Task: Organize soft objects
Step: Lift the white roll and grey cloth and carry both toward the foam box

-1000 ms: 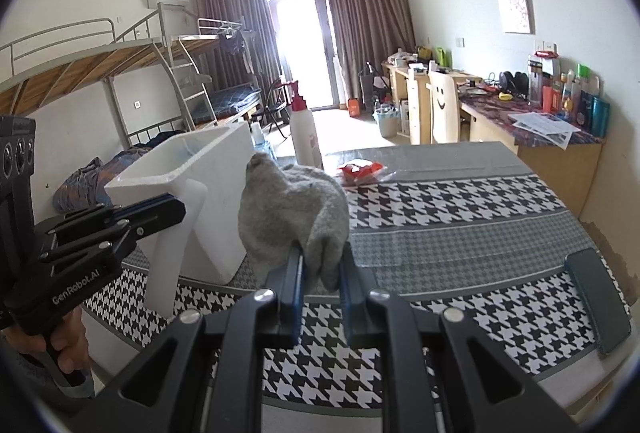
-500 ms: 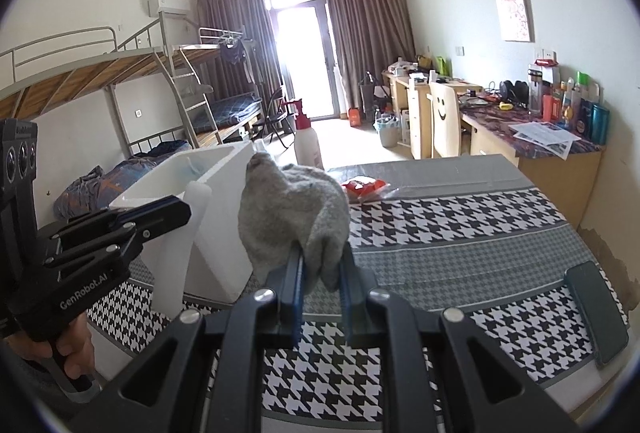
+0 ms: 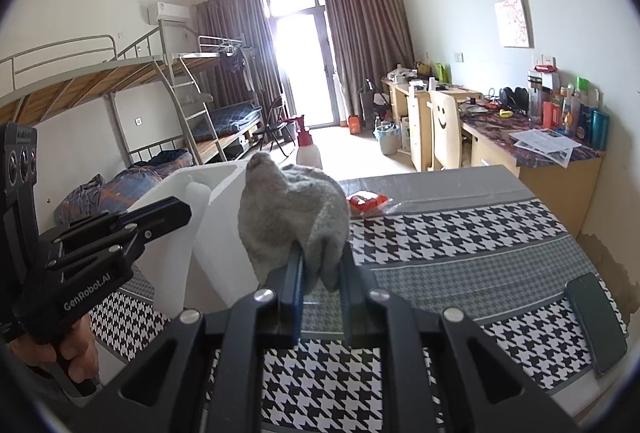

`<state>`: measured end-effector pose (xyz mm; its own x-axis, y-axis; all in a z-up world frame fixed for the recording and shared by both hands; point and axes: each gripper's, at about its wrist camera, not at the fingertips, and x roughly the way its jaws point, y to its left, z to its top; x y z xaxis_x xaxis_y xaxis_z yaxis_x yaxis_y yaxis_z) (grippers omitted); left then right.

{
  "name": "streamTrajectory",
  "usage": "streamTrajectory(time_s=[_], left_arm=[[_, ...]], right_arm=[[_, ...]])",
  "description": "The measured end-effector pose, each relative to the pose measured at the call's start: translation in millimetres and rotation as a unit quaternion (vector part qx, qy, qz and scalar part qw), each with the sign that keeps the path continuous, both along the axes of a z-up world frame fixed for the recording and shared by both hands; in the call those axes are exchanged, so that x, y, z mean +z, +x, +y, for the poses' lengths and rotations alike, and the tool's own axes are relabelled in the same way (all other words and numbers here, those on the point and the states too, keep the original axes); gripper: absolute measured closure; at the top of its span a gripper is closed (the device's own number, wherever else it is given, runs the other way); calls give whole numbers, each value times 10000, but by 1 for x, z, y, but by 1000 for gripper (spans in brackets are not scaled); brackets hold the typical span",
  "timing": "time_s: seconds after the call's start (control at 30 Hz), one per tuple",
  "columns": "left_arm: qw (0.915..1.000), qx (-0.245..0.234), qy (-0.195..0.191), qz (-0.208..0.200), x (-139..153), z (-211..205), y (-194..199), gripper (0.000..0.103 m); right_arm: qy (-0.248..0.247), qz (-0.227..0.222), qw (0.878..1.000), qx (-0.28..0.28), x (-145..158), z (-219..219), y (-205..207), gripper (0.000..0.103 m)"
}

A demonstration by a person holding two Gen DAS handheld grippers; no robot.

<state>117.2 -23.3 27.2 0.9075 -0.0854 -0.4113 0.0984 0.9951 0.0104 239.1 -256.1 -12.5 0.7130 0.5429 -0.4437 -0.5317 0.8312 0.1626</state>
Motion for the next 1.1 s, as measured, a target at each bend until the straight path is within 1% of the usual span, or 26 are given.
streamTrajectory(time_s=[0.23,0.4,0.8,1.1], left_arm=[[10000,80,-29,-50,4,4,2,96],[9999,2,-57,-102,8,5,3,96],[9998,156,-33,-127,13,13,12,96],[9994,221,-36,-250,20,18,16,96]], right_arm=[[55,-84,9999,-7,5,2,2,84],[33,-129,9999,-4,7,5,2,84],[73,-178,9998,-49,15,11,6,84],[67,-190,9998,-24,19,19,13,84]])
